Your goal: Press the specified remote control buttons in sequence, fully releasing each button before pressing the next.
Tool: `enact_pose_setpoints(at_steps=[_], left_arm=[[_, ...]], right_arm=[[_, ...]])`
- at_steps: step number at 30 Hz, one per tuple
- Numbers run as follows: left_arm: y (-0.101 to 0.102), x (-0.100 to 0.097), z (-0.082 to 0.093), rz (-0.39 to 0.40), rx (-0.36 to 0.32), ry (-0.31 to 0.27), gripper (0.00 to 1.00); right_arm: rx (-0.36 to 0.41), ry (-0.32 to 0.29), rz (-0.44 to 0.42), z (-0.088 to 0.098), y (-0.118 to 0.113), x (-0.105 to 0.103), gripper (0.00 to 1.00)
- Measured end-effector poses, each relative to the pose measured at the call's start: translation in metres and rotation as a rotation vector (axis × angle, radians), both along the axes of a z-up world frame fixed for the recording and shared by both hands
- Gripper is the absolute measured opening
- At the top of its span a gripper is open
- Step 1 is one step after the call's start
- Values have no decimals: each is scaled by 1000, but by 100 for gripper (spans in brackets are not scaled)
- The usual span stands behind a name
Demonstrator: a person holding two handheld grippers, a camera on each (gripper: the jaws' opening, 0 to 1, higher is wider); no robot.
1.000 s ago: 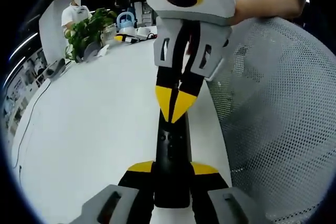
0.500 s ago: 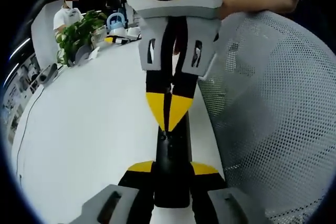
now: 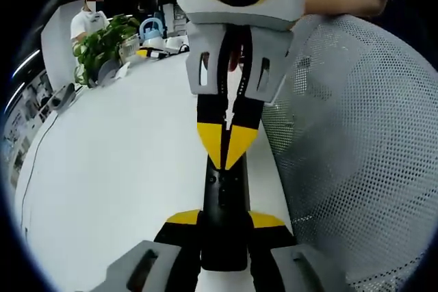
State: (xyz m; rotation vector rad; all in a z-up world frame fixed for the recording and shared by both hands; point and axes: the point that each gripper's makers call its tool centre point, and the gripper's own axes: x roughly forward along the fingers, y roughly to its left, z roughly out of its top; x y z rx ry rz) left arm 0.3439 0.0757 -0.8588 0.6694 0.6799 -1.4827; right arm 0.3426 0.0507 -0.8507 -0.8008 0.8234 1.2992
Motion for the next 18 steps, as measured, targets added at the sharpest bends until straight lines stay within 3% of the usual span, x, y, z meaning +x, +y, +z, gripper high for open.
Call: enact_pose_setpoints(at_steps=[5, 13, 18], left_arm=[[0, 0, 0, 2, 2, -1, 26], [0, -1, 0, 3, 2, -2, 26], [-1, -2, 0, 2, 1, -2, 26]], right_arm=[[78, 42, -58, 1, -3, 1, 0], [60, 9, -16, 2, -4, 1, 4], [74, 61, -58, 1, -9, 1, 7]])
